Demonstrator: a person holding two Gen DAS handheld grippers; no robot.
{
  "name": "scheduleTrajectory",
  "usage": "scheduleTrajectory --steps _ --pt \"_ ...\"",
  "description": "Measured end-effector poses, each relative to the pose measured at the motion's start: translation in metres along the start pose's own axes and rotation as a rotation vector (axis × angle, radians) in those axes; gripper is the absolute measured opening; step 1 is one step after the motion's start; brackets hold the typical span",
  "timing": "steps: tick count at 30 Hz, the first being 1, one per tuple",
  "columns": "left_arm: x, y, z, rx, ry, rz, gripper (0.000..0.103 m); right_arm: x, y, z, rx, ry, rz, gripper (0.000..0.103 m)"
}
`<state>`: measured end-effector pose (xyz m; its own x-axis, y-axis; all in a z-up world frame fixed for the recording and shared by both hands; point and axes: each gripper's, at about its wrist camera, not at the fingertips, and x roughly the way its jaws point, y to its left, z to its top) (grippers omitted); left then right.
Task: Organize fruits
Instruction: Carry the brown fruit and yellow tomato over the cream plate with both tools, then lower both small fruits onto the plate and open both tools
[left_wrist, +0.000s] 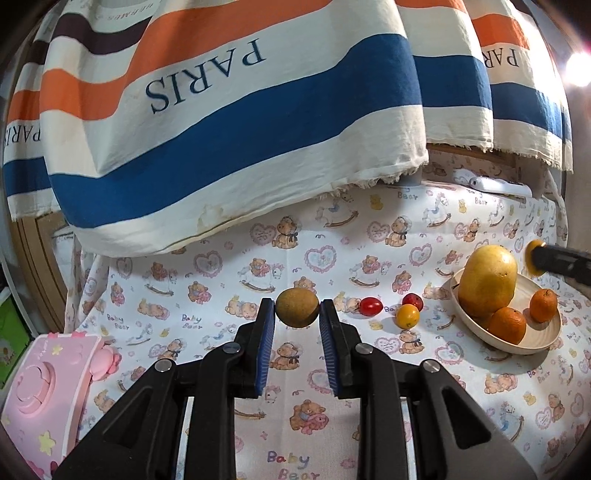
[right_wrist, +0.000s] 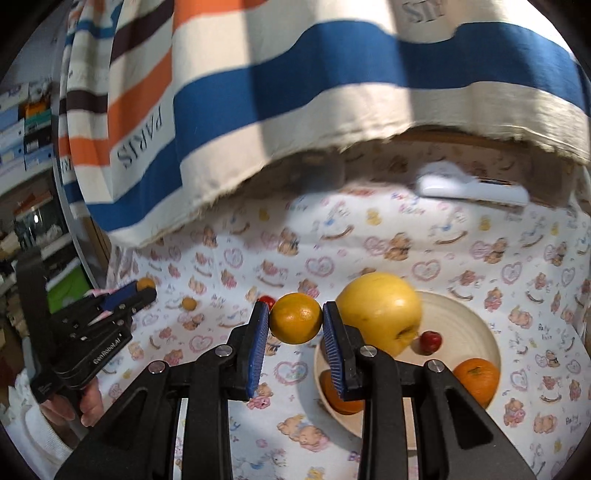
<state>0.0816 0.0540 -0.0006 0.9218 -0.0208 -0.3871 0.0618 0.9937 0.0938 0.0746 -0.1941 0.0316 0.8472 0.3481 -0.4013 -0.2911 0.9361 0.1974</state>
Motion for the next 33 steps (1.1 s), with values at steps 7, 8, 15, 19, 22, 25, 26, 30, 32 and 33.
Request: scheduleTrajectory --steps 7,8,15,19,22,25,26,30,32,33 --pt "-0.015 0.0 0.007 -0.023 -0.027 -0.038 0.024 -0.031 -0.032 -0.003 -0.005 -0.057 -0.053 0.031" --pt "-0.018 -0.001 0.008 -0.023 -0.033 -0.041 0.024 -0.035 -0.039 -0.003 0.01 -0.064 -0.054 0.031" --pt "-0.029 -0.011 0.009 0.009 -0.067 -0.051 0.024 -0.05 -0.067 -0.01 0.067 -0.089 -0.072 0.031" --pt "-0.024 -0.016 0.007 0.019 -0.044 -0.068 0.024 -0.058 -0.074 -0.008 0.097 -0.103 -0.077 0.031" --pt "-0.026 -0.02 0.006 0.032 -0.046 -0.075 0.024 -0.065 -0.079 -0.006 0.104 -0.121 -0.095 0.031" --pt "-0.033 -0.023 0.009 0.023 -0.065 -0.088 0.024 -0.071 -0.086 -0.004 0.12 -0.141 -0.118 0.031" --pt "-0.036 -0.023 0.01 0.022 -0.075 -0.093 0.024 -0.073 -0.089 -0.003 0.126 -0.147 -0.124 0.031" --pt "-0.046 -0.03 0.018 0.033 -0.107 -0.112 0.024 -0.078 -0.098 -0.001 0.132 -0.167 -0.157 0.031" --pt "-0.045 -0.037 0.025 0.033 -0.095 -0.134 0.024 -0.077 -0.102 0.0 0.136 -0.166 -0.167 0.031" --pt "-0.043 -0.041 0.028 0.033 -0.081 -0.147 0.024 -0.075 -0.104 -0.001 0.138 -0.162 -0.17 0.031"
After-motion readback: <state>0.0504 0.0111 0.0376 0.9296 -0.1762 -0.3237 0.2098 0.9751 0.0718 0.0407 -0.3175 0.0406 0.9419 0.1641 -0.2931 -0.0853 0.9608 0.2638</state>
